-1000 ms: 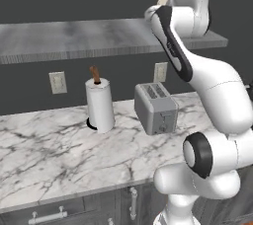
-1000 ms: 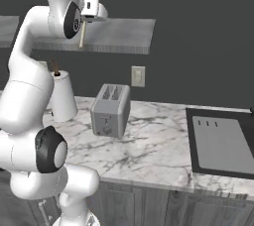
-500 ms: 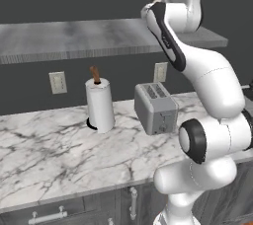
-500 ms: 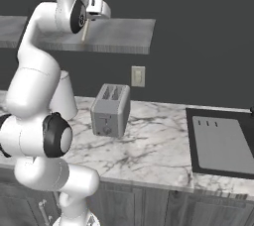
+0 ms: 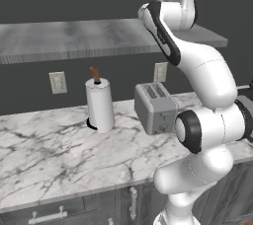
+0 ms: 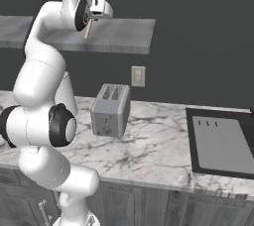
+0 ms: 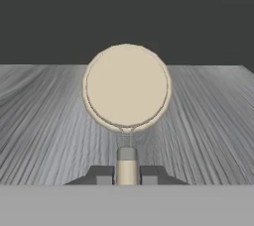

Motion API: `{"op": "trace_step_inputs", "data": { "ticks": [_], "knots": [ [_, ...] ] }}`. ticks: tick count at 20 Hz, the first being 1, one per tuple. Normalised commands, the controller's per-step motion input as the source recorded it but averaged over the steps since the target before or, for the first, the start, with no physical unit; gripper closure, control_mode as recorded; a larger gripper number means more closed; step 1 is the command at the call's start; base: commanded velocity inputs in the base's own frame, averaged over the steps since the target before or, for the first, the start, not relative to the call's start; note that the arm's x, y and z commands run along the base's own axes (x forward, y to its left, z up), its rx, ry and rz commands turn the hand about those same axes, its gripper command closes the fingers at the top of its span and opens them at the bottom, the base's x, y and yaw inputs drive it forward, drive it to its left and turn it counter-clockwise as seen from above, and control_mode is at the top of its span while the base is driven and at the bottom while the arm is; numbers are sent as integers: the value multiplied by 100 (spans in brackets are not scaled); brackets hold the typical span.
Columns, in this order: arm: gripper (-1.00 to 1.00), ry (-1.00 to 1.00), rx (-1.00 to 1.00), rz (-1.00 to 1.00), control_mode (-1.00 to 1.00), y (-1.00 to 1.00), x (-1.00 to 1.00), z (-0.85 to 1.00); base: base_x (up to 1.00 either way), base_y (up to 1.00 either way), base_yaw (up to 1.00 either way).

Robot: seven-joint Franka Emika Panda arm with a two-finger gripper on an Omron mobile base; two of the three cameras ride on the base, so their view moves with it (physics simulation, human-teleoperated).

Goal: Pick up the dish brush and dish brush from the sink, and place them back in the shelves.

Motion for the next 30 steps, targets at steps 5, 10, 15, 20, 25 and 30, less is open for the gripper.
{"op": "trace_step_inputs", "data": {
  "ticks": [5,10,15,20,25,30],
  "knots": [
    [-100,4,0,0,-100,3,21,0,0,0,0],
    [-100,1,0,0,-100,1,8,0,0,0,0],
    [-100,0,0,0,-100,0,0,0,0,0,0],
    [-100,-1,-1,0,-100,-5,-32,0,0,0,0],
    [-100,-5,-2,0,-100,-7,-85,-6,0,0,0],
    [-100,-5,0,0,-100,0,-100,-25,0,0,0]
  ]
}}
